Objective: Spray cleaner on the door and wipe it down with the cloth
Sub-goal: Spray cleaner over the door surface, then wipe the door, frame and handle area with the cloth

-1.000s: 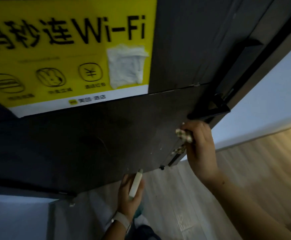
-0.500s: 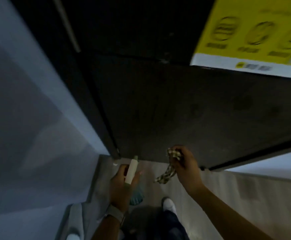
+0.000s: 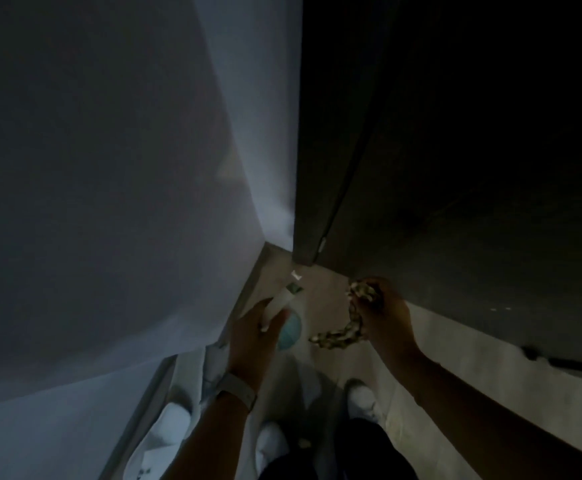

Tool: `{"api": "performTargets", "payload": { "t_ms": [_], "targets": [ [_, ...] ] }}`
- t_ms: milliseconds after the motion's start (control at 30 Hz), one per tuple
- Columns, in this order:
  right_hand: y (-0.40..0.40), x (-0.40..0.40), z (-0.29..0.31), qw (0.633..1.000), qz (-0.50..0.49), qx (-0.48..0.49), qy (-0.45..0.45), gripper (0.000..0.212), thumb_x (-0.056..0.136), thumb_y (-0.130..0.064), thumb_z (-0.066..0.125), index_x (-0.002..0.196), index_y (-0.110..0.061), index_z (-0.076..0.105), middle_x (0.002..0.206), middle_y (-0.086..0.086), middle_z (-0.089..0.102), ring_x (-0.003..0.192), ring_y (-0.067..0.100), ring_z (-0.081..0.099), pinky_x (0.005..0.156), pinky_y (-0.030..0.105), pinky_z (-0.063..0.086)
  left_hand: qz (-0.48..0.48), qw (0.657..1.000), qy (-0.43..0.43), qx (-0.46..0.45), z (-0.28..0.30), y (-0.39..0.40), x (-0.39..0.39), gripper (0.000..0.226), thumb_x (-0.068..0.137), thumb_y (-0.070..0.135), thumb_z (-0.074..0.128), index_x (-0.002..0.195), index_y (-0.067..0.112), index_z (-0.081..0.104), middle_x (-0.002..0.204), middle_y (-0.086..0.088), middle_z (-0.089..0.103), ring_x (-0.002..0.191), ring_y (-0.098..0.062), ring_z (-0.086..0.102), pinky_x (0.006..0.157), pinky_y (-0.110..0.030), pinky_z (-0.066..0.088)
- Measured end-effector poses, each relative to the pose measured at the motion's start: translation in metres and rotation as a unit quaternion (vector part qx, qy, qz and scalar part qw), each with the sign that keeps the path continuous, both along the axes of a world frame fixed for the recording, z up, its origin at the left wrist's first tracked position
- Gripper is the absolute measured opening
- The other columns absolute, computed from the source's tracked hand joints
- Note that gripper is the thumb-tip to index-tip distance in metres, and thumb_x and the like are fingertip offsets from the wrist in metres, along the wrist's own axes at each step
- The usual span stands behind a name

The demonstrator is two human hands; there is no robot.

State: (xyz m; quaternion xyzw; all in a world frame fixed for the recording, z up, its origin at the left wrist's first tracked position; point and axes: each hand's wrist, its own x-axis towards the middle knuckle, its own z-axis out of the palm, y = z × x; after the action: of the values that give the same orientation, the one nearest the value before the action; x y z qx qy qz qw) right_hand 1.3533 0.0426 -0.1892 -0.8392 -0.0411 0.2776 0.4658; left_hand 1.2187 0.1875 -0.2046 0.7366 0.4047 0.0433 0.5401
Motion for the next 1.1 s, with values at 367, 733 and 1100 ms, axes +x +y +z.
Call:
{"api": "performTargets", "payload": {
  "t_ms": [367, 733, 1100],
  "targets": [
    [0.05, 0.042, -0.229, 0.997, 0.022, -0.02, 0.064, 0.02, 0.093, -0.005, 0.059, 0.105, -0.019, 0.053, 0.088, -0.014, 0.051, 0.097, 0.017, 0.054, 0.08, 0.021, 0.038, 0.077, 0.992, 0.065, 0.07, -0.261, 0.061, 0.07, 0.029, 0.091, 0.026, 0.066, 0.113, 0.008, 0.067, 0.102, -0.009, 0.069, 0.095, -0.02, 0.063, 0.074, -0.02, 0.041],
    [0.054, 0.038, -0.269, 0.908, -0.147, 0.145, 0.366, 0.028, 0.102, -0.027, 0.037, 0.115, -0.015, 0.059, 0.135, 0.013, 0.054, 0.104, 0.023, 0.058, 0.083, 0.031, 0.047, 0.052, 0.988, 0.046, 0.135, -0.295, 0.085, 0.108, 0.025, 0.091, 0.023, 0.065, 0.108, 0.005, 0.066, 0.088, 0.0, 0.06, 0.08, -0.016, 0.057, 0.058, 0.0, 0.035],
    [0.017, 0.021, -0.043, 0.922, -0.15, 0.187, 0.303, 0.027, 0.102, -0.014, 0.033, 0.115, -0.015, 0.057, 0.104, -0.001, 0.066, 0.096, 0.014, 0.061, 0.077, 0.025, 0.048, -0.06, 0.993, -0.009, 0.103, -0.054, 0.062, 0.048, 0.03, 0.091, 0.012, 0.065, 0.121, 0.011, 0.062, 0.113, 0.01, 0.056, 0.1, 0.001, 0.049, 0.079, 0.007, 0.03]
  ]
}}
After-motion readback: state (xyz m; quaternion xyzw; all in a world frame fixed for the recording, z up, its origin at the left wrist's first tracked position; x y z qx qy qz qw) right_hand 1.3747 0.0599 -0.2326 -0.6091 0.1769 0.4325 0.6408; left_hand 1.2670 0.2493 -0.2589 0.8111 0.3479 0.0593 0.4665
